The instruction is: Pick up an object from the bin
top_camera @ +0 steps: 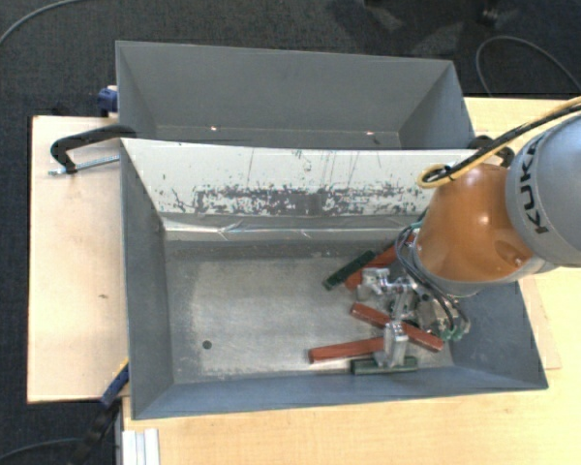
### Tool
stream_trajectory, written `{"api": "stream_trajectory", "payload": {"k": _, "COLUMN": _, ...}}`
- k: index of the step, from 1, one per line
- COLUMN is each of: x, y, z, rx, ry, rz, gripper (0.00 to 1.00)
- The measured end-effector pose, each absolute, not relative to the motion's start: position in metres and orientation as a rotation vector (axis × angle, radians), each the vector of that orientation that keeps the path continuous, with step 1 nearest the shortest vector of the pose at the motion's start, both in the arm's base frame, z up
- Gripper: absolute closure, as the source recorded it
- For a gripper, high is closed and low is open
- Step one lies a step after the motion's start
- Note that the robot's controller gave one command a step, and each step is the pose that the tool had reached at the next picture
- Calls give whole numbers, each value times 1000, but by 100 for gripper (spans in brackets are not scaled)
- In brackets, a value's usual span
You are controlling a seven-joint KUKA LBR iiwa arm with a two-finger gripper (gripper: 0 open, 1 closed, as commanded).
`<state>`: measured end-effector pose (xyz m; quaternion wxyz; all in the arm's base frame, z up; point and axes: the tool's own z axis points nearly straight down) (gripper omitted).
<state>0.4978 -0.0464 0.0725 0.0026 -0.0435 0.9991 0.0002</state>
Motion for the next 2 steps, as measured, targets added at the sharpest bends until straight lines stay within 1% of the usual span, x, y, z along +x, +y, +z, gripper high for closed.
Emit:
{"api": "stream_trajectory", "payload": {"k": 1, "x": 499, "y": -46, "z": 73, "rx": -135, "ry": 3133, "rz": 0, "gripper": 0}}
{"api": "stream_trajectory", "payload": {"k": 2, "x": 500, "y": -46, "z": 74, "rx": -136, "ry": 3133, "rz": 1, "gripper": 100}}
